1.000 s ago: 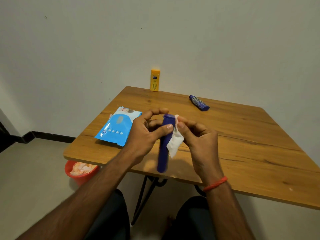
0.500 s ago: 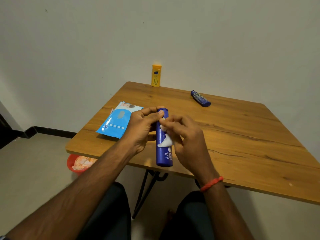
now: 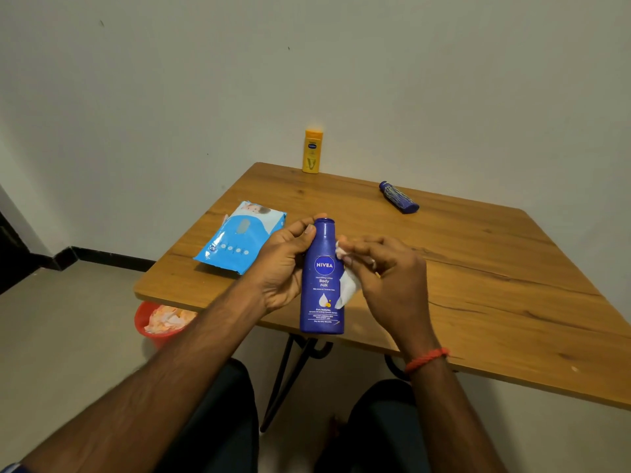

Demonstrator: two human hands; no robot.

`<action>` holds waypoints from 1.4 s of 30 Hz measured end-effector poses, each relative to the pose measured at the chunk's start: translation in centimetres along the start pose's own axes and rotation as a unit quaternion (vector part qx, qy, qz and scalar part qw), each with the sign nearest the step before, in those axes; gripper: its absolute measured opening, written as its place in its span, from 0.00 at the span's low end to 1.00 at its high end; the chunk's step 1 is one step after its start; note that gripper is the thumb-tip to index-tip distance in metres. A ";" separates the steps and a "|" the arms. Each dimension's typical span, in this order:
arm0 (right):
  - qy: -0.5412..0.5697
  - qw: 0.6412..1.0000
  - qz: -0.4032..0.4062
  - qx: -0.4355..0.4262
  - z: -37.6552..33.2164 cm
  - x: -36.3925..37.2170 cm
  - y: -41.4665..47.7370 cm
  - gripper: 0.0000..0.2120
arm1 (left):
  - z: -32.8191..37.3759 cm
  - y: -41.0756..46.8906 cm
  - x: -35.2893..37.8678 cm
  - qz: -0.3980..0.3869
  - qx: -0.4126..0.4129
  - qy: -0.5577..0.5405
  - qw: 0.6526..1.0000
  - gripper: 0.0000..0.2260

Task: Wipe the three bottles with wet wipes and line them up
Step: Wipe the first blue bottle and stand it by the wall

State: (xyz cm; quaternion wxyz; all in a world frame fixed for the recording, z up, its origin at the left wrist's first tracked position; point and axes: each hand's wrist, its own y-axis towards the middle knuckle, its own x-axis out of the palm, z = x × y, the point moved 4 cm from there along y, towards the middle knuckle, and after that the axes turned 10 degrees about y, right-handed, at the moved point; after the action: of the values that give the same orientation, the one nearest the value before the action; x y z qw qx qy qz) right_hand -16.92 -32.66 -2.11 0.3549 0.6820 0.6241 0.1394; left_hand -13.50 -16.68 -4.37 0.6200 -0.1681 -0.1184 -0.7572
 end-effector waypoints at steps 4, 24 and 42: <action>-0.040 0.998 0.039 0.008 -0.8 0.9 1.1 0.13 | 0.7 0.2 0.2 -0.017 0.018 0.045 0.999 0.11; -0.122 0.972 -0.179 -0.092 1.0 1.1 -2.6 0.17 | 3.0 2.1 0.1 0.020 0.027 0.028 0.999 0.12; -0.215 0.956 -0.113 -0.162 -3.3 2.8 1.4 0.13 | 2.9 2.1 0.7 0.012 0.039 -0.002 0.999 0.14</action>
State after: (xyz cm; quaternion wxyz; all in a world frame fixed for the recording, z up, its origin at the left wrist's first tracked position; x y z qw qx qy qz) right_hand -17.48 -28.95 0.45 0.6000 0.5540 0.5752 0.0472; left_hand -11.22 -16.61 -1.55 0.6346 -0.1469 -0.1467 -0.7444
